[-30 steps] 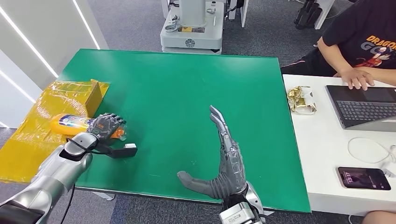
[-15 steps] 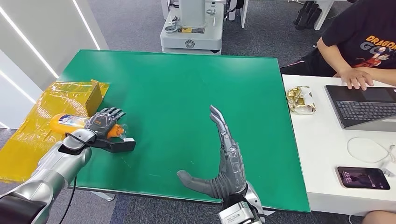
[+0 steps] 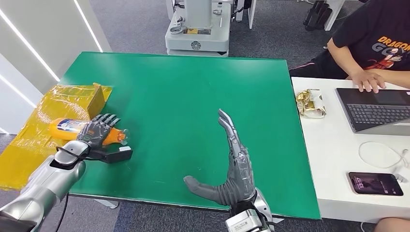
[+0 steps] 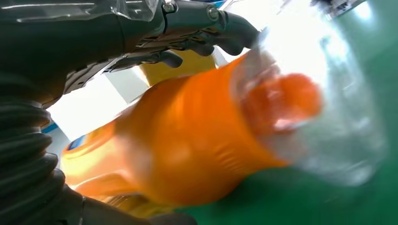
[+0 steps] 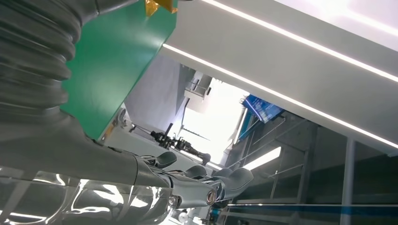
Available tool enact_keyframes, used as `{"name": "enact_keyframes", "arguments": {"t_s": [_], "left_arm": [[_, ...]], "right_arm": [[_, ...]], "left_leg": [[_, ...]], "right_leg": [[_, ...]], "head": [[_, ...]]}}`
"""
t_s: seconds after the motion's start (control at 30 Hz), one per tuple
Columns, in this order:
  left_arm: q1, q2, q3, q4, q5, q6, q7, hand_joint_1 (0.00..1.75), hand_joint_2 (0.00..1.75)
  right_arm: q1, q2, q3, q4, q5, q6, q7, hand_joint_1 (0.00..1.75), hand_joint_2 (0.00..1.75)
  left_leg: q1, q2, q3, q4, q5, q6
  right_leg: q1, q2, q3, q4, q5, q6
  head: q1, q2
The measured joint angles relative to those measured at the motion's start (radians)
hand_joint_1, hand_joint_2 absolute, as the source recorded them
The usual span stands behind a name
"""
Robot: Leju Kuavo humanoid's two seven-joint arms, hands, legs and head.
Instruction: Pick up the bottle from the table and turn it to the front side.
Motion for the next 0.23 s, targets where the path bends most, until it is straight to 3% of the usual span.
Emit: {"name": "enact_keyframes", "arguments": {"t_s": [0.23], "left_arm": [[0.156, 0.047, 0.074, -0.186, -0.026, 0.004, 0.036, 0.00, 1.75]], "right_arm": [[0.020, -0.001, -0.002, -0.014, 0.026, 0.014, 0.007, 0.00, 1.75]], "left_leg": [[0.000, -0.001, 0.000, 0.000, 0.000, 0.000]], "right_leg": [[0.000, 0.000, 0.000, 0.000, -0.001, 0.000]], "head": [[0.000, 0.000]]}}
